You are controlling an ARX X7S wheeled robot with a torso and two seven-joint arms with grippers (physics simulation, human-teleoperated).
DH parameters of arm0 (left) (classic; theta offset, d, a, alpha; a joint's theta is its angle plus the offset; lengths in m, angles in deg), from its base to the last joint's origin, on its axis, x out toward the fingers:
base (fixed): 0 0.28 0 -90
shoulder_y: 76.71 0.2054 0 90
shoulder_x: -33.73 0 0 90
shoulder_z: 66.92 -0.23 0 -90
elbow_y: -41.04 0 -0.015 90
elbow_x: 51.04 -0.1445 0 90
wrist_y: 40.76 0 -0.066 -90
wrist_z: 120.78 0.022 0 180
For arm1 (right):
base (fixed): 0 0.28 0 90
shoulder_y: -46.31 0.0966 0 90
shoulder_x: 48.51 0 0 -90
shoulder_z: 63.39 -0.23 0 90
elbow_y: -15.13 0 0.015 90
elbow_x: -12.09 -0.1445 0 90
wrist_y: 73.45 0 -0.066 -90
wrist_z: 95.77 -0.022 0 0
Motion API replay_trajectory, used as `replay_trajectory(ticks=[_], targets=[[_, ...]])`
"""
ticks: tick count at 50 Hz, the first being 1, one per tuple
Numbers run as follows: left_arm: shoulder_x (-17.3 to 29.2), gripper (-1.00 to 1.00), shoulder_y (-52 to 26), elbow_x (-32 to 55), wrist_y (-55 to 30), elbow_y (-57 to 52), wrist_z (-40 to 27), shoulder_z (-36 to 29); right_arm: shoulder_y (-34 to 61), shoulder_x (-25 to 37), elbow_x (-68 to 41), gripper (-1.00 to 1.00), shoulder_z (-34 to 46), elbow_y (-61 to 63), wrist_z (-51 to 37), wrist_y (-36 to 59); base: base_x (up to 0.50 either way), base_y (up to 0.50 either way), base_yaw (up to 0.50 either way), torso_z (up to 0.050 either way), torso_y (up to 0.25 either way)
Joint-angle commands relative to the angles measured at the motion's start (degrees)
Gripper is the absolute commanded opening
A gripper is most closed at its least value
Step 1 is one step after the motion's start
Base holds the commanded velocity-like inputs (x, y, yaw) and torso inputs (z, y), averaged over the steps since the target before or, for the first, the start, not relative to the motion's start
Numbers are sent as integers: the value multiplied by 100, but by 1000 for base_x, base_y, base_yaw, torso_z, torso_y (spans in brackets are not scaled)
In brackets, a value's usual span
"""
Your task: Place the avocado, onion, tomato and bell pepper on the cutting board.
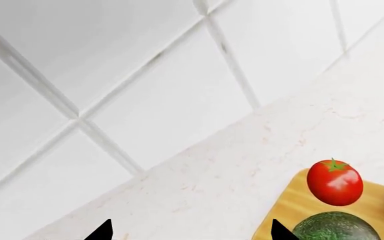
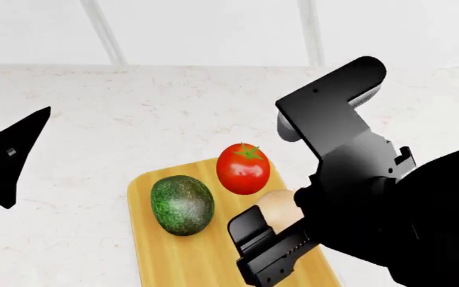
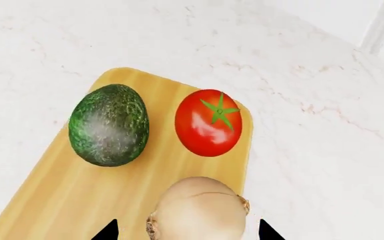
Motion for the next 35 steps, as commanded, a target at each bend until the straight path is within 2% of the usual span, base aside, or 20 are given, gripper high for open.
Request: replay_trajectory(ticks=[1, 8, 20, 22, 26, 28, 29, 30, 32, 35], targets=[[26, 100, -78, 132, -89, -12, -75, -16, 545, 329, -756, 100, -104, 378, -622, 64, 0, 0, 0, 0, 0], [195, 100, -28, 331, -231, -66, -172, -64, 936, 451, -994, 100, -161, 468, -843, 105, 0, 0, 0, 0, 0], [831, 100, -460, 1539, -1017, -104, -523, -205, 1713, 468, -1106, 100, -274, 249, -968, 275, 0, 0, 0, 0, 0], [894, 100, -491, 1334, -1210, -228, -524, -281, 1837, 451, -1080, 100, -273, 198, -988, 323, 0, 0, 0, 0, 0], [1052, 100, -610, 1635, -1412, -263, -495, -322, 2119, 449, -1215, 100, -228, 69, -1131, 366, 0, 0, 0, 0, 0], [1135, 100, -723, 1925, -1485, -261, -519, -326, 2225, 422, -1231, 100, -211, 16, -1159, 395, 0, 0, 0, 0, 0], [1224, 100, -788, 2461, -1409, -152, -665, -381, 2264, 397, -1231, 100, -206, -12, -1156, 406, 0, 0, 0, 0, 0], [1232, 100, -846, 2439, -1440, -208, -731, -376, 2279, 380, -1215, 100, -203, -31, -1148, 412, 0, 0, 0, 0, 0], [1364, 100, -984, 3029, -1478, -171, -880, -481, 2333, 311, -1156, 100, -188, -98, -1112, 451, 0, 0, 0, 0, 0], [1450, 100, -1160, 3452, -1565, -154, -1004, -579, 2368, 281, -1069, 100, -189, -168, -1055, 484, 0, 0, 0, 0, 0]])
